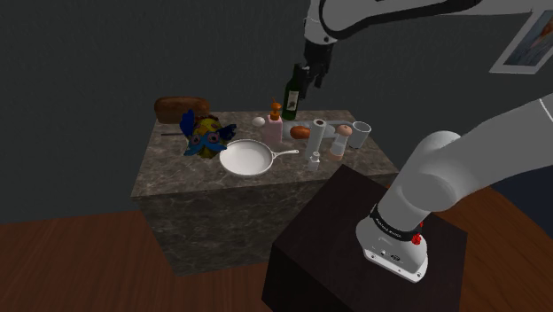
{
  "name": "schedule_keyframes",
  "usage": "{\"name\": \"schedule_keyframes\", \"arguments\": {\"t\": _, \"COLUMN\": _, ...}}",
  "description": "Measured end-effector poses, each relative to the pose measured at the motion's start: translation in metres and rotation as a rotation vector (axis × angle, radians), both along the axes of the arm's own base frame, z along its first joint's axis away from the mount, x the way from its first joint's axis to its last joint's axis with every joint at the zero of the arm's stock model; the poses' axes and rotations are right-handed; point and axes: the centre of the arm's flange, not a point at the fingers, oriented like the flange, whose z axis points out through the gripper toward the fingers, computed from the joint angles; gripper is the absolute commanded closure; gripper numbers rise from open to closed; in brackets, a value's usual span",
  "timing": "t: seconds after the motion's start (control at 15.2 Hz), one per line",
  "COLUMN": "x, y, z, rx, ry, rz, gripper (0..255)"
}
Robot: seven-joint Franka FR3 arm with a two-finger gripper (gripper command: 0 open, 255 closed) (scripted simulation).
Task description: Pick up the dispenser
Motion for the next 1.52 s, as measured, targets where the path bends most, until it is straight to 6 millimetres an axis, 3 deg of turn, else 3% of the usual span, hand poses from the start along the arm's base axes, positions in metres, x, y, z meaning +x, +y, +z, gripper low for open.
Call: {"name": "schedule_keyframes", "arguments": {"t": 1.52, "x": 0.203, "y": -0.128, "z": -0.171, "rx": -0.126, "ry": -0.001, "rz": 0.010, "gripper": 0}}
